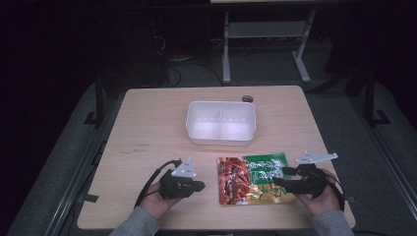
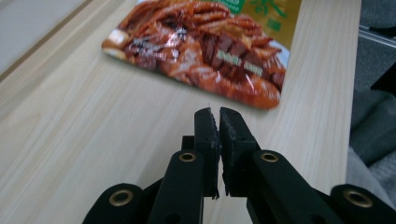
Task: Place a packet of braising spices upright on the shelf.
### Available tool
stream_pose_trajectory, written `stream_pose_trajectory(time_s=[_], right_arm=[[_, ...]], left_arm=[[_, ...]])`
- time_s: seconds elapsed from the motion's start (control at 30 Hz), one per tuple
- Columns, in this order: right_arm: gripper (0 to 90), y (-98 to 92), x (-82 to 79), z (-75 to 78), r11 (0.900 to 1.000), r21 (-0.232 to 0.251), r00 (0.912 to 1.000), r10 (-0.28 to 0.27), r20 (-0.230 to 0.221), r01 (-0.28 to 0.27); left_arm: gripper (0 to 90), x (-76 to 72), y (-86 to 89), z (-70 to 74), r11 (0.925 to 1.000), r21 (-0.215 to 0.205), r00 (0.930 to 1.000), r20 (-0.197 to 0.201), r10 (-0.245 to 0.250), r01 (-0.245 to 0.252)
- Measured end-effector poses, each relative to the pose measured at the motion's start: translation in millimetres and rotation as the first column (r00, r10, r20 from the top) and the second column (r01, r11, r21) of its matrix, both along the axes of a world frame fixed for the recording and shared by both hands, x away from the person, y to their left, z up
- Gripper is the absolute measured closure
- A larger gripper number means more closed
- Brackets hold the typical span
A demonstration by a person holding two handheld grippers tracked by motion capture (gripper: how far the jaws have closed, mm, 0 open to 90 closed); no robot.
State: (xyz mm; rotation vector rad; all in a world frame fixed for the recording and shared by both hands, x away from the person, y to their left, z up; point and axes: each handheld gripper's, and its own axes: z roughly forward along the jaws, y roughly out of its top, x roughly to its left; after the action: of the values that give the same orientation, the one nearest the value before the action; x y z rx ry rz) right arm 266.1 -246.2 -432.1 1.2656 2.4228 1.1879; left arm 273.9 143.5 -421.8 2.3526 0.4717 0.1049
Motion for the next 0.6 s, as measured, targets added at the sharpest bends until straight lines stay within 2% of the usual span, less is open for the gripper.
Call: stream_pose_trajectory(time_s=[0.17,0.27,0.6], right_arm=[[40.3,-4.1,2.2,-0.8,1.000,-0.020,0.9998,-0.019,-0.007,0.019],[40.4,-9.8,4.1,-2.0,0.999,-0.026,0.9991,-0.040,-0.013,0.039],[40.6,-19.1,4.0,-9.5,0.996,0.017,0.9948,-0.089,-0.049,0.090]], left_arm=[[86.3,7.7,-15.3,-0.1,0.9997,0.023,1.0000,0.000,-0.001,0.001],[86.2,12.6,-30.7,-0.4,0.9994,0.035,1.0000,-0.002,-0.009,0.009],[86.0,24.6,-63.2,-2.6,0.9975,0.064,0.9995,-0.012,-0.030,0.030]])
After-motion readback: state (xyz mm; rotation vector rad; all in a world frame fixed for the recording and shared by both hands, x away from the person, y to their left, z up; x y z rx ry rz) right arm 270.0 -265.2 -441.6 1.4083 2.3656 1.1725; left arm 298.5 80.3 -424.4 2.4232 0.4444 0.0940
